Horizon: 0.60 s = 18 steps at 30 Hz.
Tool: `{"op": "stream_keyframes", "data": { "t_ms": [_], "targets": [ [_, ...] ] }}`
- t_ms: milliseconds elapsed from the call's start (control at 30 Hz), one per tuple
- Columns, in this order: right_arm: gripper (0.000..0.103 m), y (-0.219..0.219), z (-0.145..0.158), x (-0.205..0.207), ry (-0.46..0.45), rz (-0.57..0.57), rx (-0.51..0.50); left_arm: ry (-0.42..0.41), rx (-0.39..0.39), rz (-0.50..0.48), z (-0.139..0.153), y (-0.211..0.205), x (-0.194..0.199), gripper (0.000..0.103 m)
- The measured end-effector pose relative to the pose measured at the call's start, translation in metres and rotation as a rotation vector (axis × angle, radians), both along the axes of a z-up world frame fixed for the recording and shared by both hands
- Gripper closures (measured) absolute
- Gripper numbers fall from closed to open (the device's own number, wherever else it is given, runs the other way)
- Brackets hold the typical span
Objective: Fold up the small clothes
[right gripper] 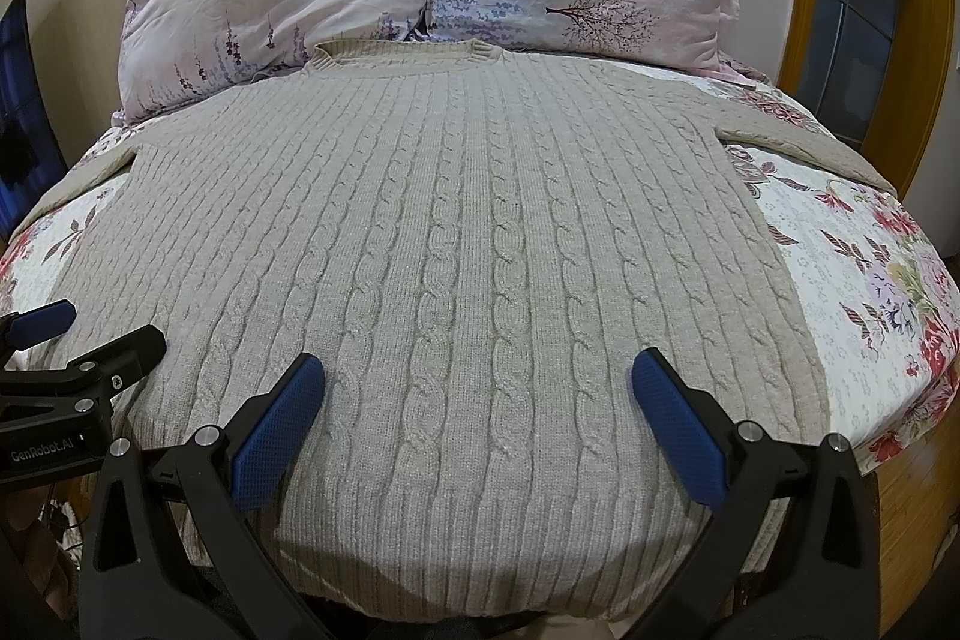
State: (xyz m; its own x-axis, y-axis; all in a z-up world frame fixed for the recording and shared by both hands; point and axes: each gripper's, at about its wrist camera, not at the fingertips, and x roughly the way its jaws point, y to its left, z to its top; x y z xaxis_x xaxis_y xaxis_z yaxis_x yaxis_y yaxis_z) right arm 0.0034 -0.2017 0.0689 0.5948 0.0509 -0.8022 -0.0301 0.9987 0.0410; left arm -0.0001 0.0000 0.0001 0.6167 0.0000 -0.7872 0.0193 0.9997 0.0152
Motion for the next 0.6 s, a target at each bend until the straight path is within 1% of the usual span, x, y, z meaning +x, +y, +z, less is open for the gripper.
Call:
{"op": "stream_keyframes", "data": {
  "t_ms": [600],
  "targets": [
    [0.001, -0.0002, 0.0000, -0.0003, -0.006, 0.001, 0.000, 0.000, 0.000, 0.000, 0.0000, 0.0000, 0.0000, 0.002]
  ]
}}
